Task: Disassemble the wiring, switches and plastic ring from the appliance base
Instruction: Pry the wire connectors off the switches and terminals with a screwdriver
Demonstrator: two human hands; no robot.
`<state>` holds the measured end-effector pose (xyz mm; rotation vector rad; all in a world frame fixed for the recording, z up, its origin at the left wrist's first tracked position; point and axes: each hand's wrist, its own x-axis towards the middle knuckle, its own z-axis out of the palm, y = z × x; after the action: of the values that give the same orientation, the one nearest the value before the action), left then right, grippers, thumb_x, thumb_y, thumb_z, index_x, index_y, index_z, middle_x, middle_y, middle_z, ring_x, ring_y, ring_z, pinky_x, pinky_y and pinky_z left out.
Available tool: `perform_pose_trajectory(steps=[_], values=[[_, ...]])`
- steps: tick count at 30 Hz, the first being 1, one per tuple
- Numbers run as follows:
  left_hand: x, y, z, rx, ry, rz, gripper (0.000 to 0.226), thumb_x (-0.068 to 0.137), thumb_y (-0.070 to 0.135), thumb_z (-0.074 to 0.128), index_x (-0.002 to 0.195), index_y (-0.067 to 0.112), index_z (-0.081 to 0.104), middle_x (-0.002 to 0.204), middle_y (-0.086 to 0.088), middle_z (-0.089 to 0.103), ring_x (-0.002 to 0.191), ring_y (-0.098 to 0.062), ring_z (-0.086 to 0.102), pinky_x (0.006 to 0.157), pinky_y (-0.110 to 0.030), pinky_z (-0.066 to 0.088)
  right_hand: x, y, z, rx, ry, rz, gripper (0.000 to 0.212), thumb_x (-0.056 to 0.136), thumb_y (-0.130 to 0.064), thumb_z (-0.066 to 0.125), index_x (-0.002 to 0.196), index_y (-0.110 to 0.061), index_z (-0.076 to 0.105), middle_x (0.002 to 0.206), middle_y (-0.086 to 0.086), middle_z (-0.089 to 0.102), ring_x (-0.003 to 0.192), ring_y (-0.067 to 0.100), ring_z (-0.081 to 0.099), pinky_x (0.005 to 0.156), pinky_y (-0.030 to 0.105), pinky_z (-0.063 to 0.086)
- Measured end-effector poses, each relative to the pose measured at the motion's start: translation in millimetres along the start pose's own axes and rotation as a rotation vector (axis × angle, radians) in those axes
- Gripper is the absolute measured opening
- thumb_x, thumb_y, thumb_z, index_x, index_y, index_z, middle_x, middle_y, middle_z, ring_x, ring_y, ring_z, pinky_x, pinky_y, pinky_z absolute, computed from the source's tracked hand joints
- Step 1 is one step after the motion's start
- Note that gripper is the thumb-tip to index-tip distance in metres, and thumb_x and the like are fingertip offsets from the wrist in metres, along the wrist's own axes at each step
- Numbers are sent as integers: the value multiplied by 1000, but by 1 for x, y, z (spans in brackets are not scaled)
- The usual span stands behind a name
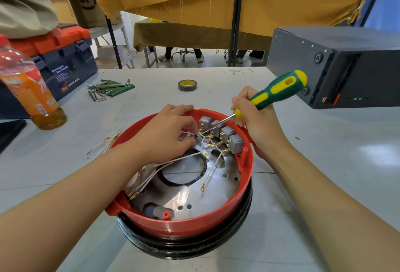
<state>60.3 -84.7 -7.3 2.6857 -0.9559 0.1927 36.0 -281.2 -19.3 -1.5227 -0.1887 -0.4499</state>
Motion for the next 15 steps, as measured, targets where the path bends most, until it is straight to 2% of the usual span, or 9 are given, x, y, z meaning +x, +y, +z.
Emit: perform_pose_trajectory(steps=[7, 11, 15], values=[[0, -1, 1, -10, 5, 4, 16, 88, 33, 62, 103, 31, 64, 153, 5, 29, 136, -17, 25, 109, -33, 24, 1, -13, -10, 65, 97, -84, 22, 78, -13, 53, 59, -15, 43, 51, -10, 44, 45, 6, 35, 43, 15, 33], [0, -1, 1, -3, 0, 5, 18, 88, 32, 61, 106, 32, 64, 153, 6, 29, 136, -16, 24, 109, -31, 23, -1, -16, -7, -79, 92, -131, 21, 77, -18, 53, 59, -17, 43, 52, -3, 41, 48, 10, 36, 47, 19, 34], [-1, -1, 0, -1, -6, 2, 19, 88, 32, 61, 107, 32, 64, 153, 6, 28, 136, -16, 23, 110, -32, 23, -5, -20, -4, -236, 37, -212, 20, 80, -22, 53, 63, -17, 44, 50, -12, 41, 51, 8, 40, 52, 16, 35]])
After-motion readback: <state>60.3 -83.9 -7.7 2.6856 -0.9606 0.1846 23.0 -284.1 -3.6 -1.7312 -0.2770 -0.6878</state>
